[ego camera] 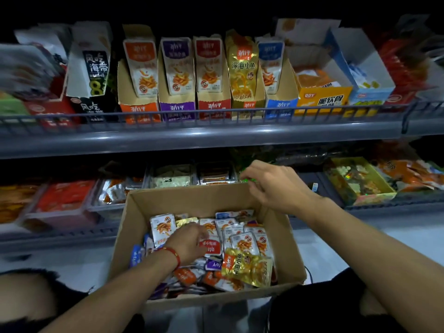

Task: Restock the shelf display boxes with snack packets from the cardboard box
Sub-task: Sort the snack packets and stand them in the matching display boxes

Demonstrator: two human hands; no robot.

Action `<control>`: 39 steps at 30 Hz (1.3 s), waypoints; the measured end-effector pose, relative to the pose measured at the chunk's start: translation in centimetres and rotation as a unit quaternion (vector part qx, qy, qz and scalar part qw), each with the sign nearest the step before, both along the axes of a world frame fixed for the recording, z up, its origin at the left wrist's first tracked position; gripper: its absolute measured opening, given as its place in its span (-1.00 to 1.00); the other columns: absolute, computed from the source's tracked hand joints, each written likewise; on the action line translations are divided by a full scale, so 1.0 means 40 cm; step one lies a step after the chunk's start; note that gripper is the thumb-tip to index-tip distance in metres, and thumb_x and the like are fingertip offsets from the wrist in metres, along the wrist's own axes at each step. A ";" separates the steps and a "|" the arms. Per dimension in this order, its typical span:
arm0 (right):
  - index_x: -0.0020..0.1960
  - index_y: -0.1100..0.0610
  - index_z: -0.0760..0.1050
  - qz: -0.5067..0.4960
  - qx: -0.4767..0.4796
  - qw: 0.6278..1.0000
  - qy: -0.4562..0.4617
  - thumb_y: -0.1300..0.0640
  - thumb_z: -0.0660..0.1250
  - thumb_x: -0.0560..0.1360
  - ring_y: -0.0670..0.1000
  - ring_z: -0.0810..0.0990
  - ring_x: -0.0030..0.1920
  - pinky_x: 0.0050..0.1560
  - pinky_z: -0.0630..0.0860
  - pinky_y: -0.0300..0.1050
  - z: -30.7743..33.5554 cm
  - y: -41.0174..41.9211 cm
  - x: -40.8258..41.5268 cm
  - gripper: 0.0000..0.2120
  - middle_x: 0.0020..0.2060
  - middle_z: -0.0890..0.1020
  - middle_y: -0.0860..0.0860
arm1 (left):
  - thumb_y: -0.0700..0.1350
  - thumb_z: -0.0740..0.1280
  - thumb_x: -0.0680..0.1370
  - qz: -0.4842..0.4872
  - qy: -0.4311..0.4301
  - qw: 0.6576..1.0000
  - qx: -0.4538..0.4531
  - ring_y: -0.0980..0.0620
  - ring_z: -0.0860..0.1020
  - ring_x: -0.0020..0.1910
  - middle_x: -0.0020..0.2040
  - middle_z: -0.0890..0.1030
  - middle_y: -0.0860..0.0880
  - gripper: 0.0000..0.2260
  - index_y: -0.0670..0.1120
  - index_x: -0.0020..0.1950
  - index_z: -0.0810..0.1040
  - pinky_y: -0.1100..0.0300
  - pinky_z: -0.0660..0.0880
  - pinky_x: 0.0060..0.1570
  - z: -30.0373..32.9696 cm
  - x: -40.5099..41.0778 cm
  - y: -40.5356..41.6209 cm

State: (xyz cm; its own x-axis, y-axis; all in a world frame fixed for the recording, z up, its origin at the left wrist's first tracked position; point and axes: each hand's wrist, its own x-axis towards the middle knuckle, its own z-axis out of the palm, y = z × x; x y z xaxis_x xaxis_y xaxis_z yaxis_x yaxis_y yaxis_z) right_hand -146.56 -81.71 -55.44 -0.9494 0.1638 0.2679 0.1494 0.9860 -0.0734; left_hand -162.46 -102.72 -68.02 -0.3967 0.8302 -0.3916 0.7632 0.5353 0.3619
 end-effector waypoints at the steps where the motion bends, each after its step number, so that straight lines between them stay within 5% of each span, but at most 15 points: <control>1: 0.28 -0.04 0.53 0.002 -0.007 1.000 0.003 0.05 0.22 0.62 0.04 0.64 -0.12 -0.24 0.58 0.06 -0.002 0.000 -0.004 -0.74 0.10 0.56 -0.10 | 0.02 0.44 0.48 -0.060 0.035 0.997 -0.027 -0.02 0.49 0.30 0.29 0.55 0.00 -0.63 0.07 0.28 0.56 0.08 0.46 0.27 -0.022 -0.004 0.001; 5: 0.24 -0.03 0.55 0.008 -0.044 0.999 0.016 0.06 0.24 0.62 0.01 0.63 -0.11 -0.17 0.59 0.04 -0.007 0.001 -0.010 -0.77 0.08 0.58 -0.10 | 0.04 0.48 0.48 -0.153 0.060 0.986 -0.042 -0.02 0.30 0.51 0.52 0.38 0.00 -0.37 0.05 0.52 0.38 0.10 0.26 0.46 -0.036 -0.008 0.012; 12: 0.19 0.00 0.57 0.015 -0.069 0.997 -0.024 0.07 0.24 0.62 -0.03 0.60 -0.08 -0.12 0.60 0.00 -0.041 0.007 -0.010 -0.80 0.04 0.61 -0.08 | -0.03 0.38 0.54 -0.162 0.030 0.986 -0.022 0.00 0.60 0.14 0.16 0.67 0.03 -0.73 0.09 0.24 0.63 0.14 0.53 0.07 0.040 -0.024 0.033; 16: 0.15 -0.03 0.61 -0.011 -0.100 0.992 -0.081 0.09 0.27 0.61 -0.05 0.62 -0.03 -0.03 0.63 0.01 -0.066 0.012 -0.027 -0.81 0.06 0.66 -0.08 | -0.06 0.33 0.60 -0.094 -0.014 0.992 0.083 0.22 0.59 0.04 0.03 0.68 0.17 -0.86 0.11 0.06 0.67 0.07 0.54 0.17 0.150 -0.035 0.037; 18: 0.17 -0.03 0.62 -0.030 -0.203 0.973 -0.107 0.10 0.30 0.63 -0.08 0.62 0.01 0.03 0.62 -0.10 -0.073 0.006 -0.037 -0.82 0.04 0.66 -0.11 | -0.18 0.35 0.58 -0.018 -0.106 0.978 0.179 0.21 0.64 0.00 -0.01 0.70 0.12 -0.85 0.03 -0.03 0.69 0.07 0.61 0.11 0.209 -0.039 0.035; 20: 0.25 0.00 0.59 -0.050 -0.362 0.921 -0.133 0.09 0.28 0.66 -0.10 0.60 0.09 0.03 0.54 -0.29 -0.072 -0.019 -0.045 -0.80 0.07 0.63 -0.15 | -0.30 0.34 0.57 0.038 -0.212 0.940 0.265 0.14 0.66 0.08 0.08 0.70 0.06 -0.83 -0.07 -0.10 0.67 0.09 0.61 0.13 0.274 -0.032 0.030; 23: 0.33 -0.03 0.55 -0.046 -0.578 0.802 -0.145 -0.03 0.28 0.66 -0.10 0.60 0.19 0.17 0.55 -0.14 -0.064 -0.076 -0.052 -0.72 0.17 0.65 -0.12 | -0.34 0.26 0.59 0.075 -0.321 0.876 0.353 0.10 0.59 0.23 0.23 0.65 0.00 -0.76 -0.11 -0.16 0.62 0.14 0.55 0.20 0.342 -0.008 0.025; 25: 0.19 0.01 0.61 -0.034 -0.660 0.743 -0.107 0.00 0.32 0.63 -0.15 0.64 0.03 -0.03 0.55 -0.23 -0.043 -0.109 -0.053 -0.80 0.09 0.70 -0.09 | -0.33 0.20 0.62 0.113 -0.408 0.819 0.389 0.03 0.60 0.22 0.27 0.62 -0.09 -0.76 -0.14 -0.15 0.59 0.10 0.58 0.12 0.361 0.001 0.023; 27: 0.03 0.14 0.62 -0.019 -0.700 0.712 -0.055 0.11 0.36 0.61 -0.01 0.67 -0.04 -0.13 0.57 -0.24 -0.021 -0.129 -0.054 -0.89 0.00 0.72 0.04 | -0.27 0.20 0.64 0.164 -0.456 0.773 0.409 -0.07 0.57 0.20 0.28 0.61 -0.15 -0.80 -0.13 -0.04 0.61 0.01 0.54 0.11 0.370 0.001 0.024; 29: 0.03 0.25 0.60 -0.037 -0.720 0.693 -0.009 0.14 0.38 0.59 0.15 0.70 0.02 0.02 0.63 -0.08 -0.010 -0.133 -0.054 -0.85 0.02 0.73 0.15 | -0.15 0.23 0.64 0.237 -0.514 0.717 0.406 -0.19 0.54 0.19 0.25 0.62 -0.20 -0.77 -0.07 0.21 0.62 -0.19 0.44 0.25 0.360 -0.004 0.025; 32: 0.06 0.29 0.59 -0.104 -0.722 0.680 0.082 0.18 0.37 0.60 0.17 0.72 0.04 0.01 0.65 -0.02 -0.004 -0.132 -0.059 -0.84 0.00 0.74 0.18 | 0.17 0.18 0.63 0.331 -0.620 0.639 0.314 -0.28 0.56 0.28 0.27 0.61 -0.25 -0.50 -0.14 0.41 0.49 -0.30 0.38 0.36 0.338 0.005 0.023; 34: 0.07 0.29 0.58 -0.130 -0.713 0.675 0.135 0.19 0.38 0.59 0.18 0.73 0.04 0.04 0.65 0.06 -0.002 -0.129 -0.064 -0.85 -0.01 0.74 0.17 | 0.20 0.22 0.63 0.310 -0.616 0.665 0.287 -0.25 0.61 0.23 0.23 0.64 -0.22 -0.51 -0.13 0.37 0.51 -0.25 0.52 0.22 0.336 0.033 0.018; 36: 0.06 0.28 0.58 -0.137 -0.703 0.678 0.164 0.20 0.39 0.58 0.17 0.73 0.01 0.04 0.65 0.06 0.010 -0.129 -0.065 -0.86 -0.04 0.74 0.17 | -0.09 0.36 0.61 0.285 -0.558 0.715 0.310 -0.18 0.67 0.11 0.14 0.68 -0.19 -0.69 -0.15 0.32 0.52 -0.08 0.64 0.01 0.343 0.059 0.022; 39: 0.11 0.31 0.58 -0.130 -0.667 0.718 0.151 0.23 0.40 0.57 0.07 0.72 -0.01 -0.08 0.62 -0.11 0.047 -0.116 -0.065 -0.83 -0.04 0.75 0.11 | -0.38 0.35 0.56 0.301 -0.470 0.746 0.363 -0.10 0.72 -0.11 0.04 0.71 -0.17 -0.77 -0.17 0.18 0.55 0.07 0.67 -0.20 0.352 0.062 0.032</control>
State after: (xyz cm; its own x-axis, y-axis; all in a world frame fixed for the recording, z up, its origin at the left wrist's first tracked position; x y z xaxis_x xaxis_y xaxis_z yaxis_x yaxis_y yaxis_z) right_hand -149.16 -86.36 -53.58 -0.7722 0.6267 -0.1048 0.0949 -0.0492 -0.9943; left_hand -159.97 -101.45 -53.95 -0.6162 0.7416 -0.2653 -0.3101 0.0811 0.9472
